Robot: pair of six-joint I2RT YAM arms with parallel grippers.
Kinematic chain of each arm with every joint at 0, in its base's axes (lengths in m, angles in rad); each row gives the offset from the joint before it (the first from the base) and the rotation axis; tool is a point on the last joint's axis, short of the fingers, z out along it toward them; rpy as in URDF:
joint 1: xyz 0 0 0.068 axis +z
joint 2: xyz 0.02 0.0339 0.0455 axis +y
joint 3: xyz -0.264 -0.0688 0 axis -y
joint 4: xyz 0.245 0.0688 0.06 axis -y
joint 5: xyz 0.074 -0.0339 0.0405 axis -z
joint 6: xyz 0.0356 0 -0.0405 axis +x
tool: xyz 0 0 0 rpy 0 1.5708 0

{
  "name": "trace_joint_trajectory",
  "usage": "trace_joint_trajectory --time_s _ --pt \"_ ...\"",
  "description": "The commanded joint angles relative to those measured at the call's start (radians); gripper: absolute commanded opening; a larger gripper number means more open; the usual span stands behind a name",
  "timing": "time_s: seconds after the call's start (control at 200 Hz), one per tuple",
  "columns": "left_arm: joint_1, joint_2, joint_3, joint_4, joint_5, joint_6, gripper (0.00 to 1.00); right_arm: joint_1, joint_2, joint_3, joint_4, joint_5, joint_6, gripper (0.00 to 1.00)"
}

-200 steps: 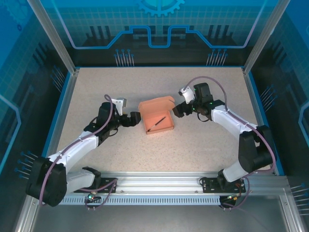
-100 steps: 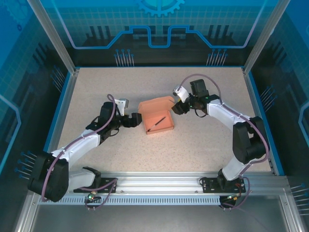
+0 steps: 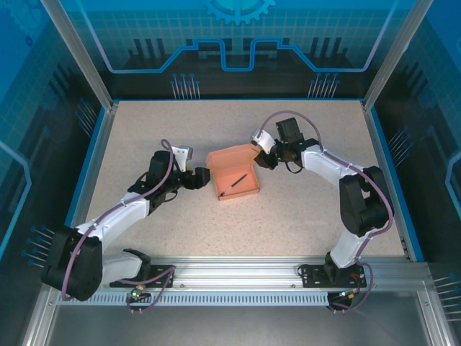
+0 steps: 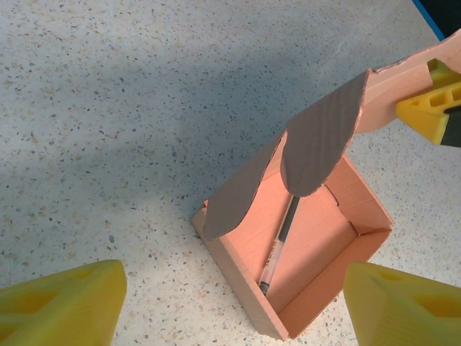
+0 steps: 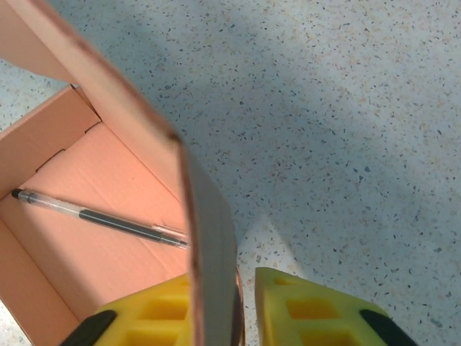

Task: Fold the paper box

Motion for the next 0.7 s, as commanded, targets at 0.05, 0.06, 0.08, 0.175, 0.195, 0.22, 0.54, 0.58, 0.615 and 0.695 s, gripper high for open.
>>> trace_joint_trajectory --time_s 0.05,0.06,0.08,0.175,0.195,0.22,0.54,0.58,0.615,0.695 --pt "-0.005 0.029 0.053 0.003 0.015 0.044 0.75 0.016 -0.003 0.023 -0.018 0.010 -0.016 0.17" --pt "-0.007 0.030 0.054 0.002 0.015 0.047 0.75 0.016 -0.003 0.023 -0.018 0.010 -0.015 0.17" --pt "-0.010 0.033 0.057 0.001 0.013 0.050 0.74 0.016 -0.005 0.023 -0.018 0.011 -0.017 0.17" --pt "-0.027 0.050 0.072 0.000 -0.001 0.078 0.73 0.017 -0.006 0.024 -0.024 0.014 -0.020 0.16" --pt "-0.030 0.054 0.075 -0.002 -0.007 0.083 0.73 0.017 -0.006 0.024 -0.025 0.014 -0.020 0.16" --pt "-0.035 0.059 0.080 -0.003 -0.011 0.089 0.73 0.016 -0.006 0.025 -0.026 0.014 -0.020 0.16" --pt "-0.063 0.154 0.157 -0.025 -0.057 0.152 0.61 0.019 -0.010 0.042 -0.038 0.019 -0.019 0.24" --pt "-0.062 0.168 0.165 -0.025 -0.058 0.156 0.59 0.019 -0.011 0.043 -0.038 0.020 -0.020 0.24" --pt "-0.065 0.181 0.173 -0.026 -0.058 0.161 0.57 0.019 -0.011 0.044 -0.040 0.021 -0.019 0.24" --pt "-0.067 0.206 0.187 -0.025 -0.060 0.169 0.53 0.018 -0.013 0.046 -0.044 0.022 -0.019 0.24"
